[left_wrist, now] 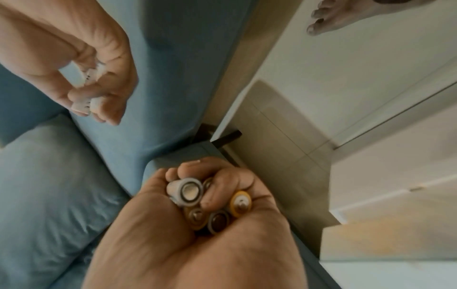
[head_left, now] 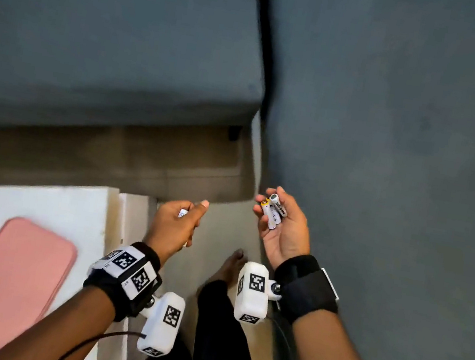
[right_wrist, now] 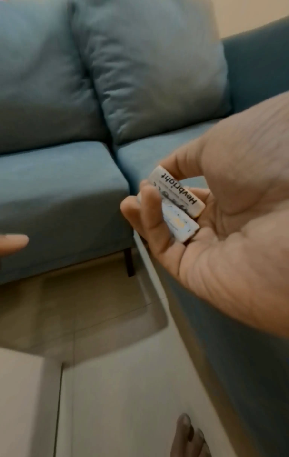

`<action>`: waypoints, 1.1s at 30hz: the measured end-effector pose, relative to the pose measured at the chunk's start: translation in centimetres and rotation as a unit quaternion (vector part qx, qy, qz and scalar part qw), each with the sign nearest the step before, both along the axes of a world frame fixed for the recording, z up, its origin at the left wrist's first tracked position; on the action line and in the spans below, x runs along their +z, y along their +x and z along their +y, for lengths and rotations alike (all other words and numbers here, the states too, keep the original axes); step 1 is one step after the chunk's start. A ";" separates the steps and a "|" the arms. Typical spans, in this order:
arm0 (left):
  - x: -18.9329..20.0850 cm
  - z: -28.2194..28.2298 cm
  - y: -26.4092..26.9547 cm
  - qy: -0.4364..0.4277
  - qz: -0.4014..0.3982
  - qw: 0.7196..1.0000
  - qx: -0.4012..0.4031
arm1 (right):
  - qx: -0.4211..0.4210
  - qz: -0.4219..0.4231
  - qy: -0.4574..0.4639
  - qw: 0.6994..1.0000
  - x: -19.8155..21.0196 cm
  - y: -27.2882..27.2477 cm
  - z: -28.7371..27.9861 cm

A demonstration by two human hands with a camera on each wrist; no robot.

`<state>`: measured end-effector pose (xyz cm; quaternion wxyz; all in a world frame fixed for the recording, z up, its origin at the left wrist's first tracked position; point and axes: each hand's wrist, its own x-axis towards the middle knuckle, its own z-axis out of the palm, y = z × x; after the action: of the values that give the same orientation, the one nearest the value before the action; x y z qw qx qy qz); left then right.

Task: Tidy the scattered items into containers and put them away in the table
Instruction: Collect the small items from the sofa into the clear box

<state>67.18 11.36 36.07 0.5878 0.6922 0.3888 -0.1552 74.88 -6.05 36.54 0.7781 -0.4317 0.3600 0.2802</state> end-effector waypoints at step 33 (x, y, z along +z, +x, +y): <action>5.5 13.9 -56.8 0.097 -0.001 0.719 0.688 | 0.839 -0.268 -0.019 0.472 5.8 -45.5 37.5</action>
<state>10.39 25.22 41.62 0.4625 0.2875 0.7704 0.3316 29.41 31.46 42.37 0.2204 -0.5964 -0.3955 0.6627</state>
